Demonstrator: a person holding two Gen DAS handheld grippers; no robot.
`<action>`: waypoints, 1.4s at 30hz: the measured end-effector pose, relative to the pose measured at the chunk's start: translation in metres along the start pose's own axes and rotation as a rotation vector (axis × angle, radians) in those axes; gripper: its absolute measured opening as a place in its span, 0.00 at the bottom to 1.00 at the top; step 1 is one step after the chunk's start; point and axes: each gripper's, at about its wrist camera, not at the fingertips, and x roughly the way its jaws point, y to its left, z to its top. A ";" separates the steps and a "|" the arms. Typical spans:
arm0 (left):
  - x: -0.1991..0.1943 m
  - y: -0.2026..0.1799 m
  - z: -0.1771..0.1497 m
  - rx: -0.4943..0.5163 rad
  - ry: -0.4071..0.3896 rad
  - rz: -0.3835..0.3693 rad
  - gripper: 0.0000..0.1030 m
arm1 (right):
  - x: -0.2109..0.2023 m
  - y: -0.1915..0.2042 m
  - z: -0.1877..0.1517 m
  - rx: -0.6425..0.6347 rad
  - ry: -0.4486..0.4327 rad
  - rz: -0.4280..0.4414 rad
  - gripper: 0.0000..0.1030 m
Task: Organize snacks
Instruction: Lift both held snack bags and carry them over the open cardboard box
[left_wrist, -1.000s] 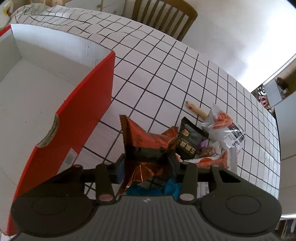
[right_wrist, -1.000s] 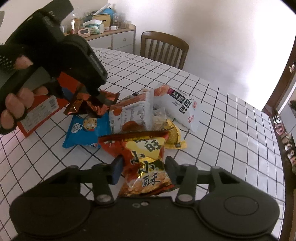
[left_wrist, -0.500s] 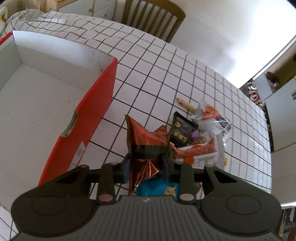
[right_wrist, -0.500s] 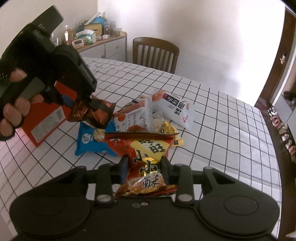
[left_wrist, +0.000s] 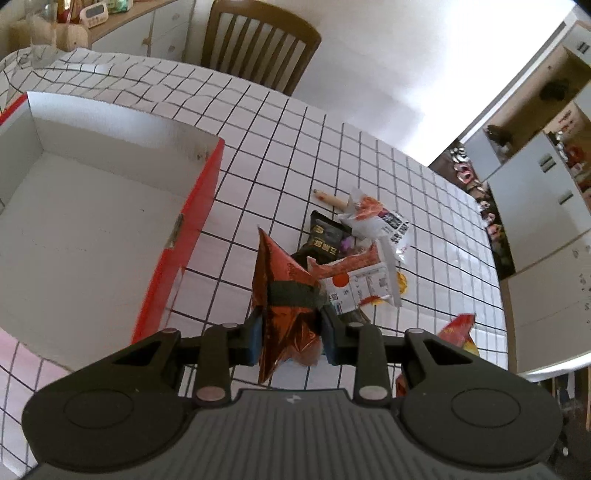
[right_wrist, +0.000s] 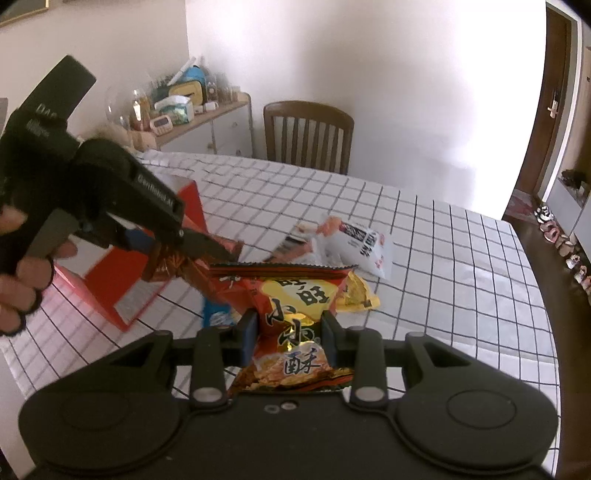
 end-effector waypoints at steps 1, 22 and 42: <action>-0.005 0.002 0.000 0.005 -0.004 -0.006 0.29 | -0.003 0.003 0.003 0.001 -0.006 0.001 0.33; -0.090 0.081 0.021 0.094 -0.093 -0.027 0.18 | 0.004 0.100 0.070 -0.064 -0.085 0.103 0.33; -0.057 0.084 -0.064 0.072 -0.002 0.006 0.82 | 0.003 0.082 0.050 -0.021 -0.036 0.095 0.33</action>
